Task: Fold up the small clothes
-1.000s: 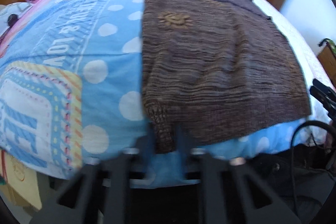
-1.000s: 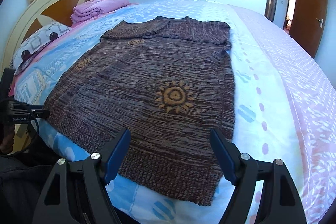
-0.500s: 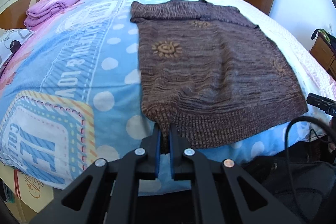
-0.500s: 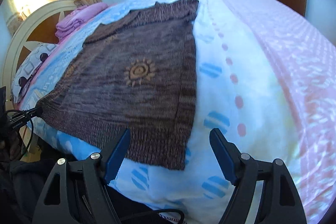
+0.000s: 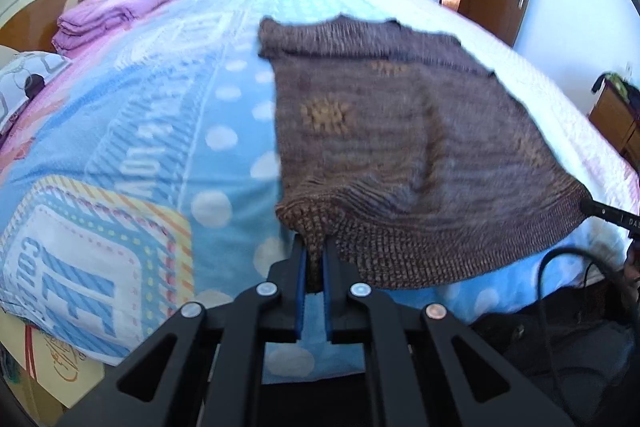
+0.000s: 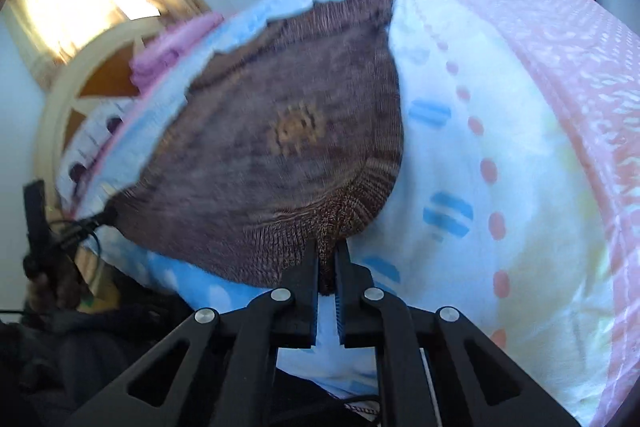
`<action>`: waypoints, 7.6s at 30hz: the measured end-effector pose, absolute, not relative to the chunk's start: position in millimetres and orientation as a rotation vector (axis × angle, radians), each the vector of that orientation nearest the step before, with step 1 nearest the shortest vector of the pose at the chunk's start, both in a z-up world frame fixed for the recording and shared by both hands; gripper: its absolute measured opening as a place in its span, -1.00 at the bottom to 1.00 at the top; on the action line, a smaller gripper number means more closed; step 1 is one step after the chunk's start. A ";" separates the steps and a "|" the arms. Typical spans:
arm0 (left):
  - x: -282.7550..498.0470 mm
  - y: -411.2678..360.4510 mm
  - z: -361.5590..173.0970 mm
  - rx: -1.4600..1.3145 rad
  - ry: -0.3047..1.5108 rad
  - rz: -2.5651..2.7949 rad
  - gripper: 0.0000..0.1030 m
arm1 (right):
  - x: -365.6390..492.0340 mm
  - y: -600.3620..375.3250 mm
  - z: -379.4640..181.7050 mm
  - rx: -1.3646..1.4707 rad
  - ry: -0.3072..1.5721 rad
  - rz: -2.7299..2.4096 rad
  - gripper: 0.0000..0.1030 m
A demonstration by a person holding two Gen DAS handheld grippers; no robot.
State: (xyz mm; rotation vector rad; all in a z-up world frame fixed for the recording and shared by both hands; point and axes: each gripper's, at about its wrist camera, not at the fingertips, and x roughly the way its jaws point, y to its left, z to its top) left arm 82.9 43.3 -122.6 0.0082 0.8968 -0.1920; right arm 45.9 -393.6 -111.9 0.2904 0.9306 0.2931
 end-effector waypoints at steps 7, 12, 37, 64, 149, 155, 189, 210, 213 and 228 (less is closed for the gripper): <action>73.8 48.1 -84.7 -0.033 0.803 -0.220 -0.86 | 24.1 -400.2 -61.3 0.342 0.697 0.347 -0.88; 67.1 39.6 -71.7 -0.005 0.766 -0.260 -0.86 | 12.5 -401.6 -41.2 0.341 0.609 0.366 -0.89; 180.4 65.0 -35.4 -0.169 0.690 -0.222 -0.87 | 118.7 -406.7 23.1 0.301 0.500 0.329 -0.89; 373.9 47.5 -41.2 -0.161 0.724 -0.112 -0.87 | 316.4 -389.9 24.2 0.229 0.600 0.240 -0.89; 305.3 25.4 -154.1 -0.075 0.877 -0.113 -0.86 | 283.4 -400.6 -110.5 0.185 0.890 0.199 -0.17; 294.6 34.5 -142.6 -0.065 0.849 -0.135 -0.89 | 278.7 -399.2 -103.7 0.176 0.877 0.218 -0.83; 288.6 48.0 -159.7 0.033 0.857 0.054 0.64 | 308.4 -300.8 -105.0 -0.068 0.907 0.212 0.10; 277.2 59.4 -157.7 0.014 0.878 0.027 0.90 | 321.1 -226.6 -118.5 -0.173 0.894 0.288 0.11; 271.3 67.1 -153.0 0.054 0.859 0.051 0.93 | 307.3 -216.0 -116.3 -0.215 0.886 0.296 0.11; 293.4 89.8 -154.6 0.178 0.887 0.122 0.93 | 298.5 -199.3 -100.5 -0.220 0.846 0.341 0.17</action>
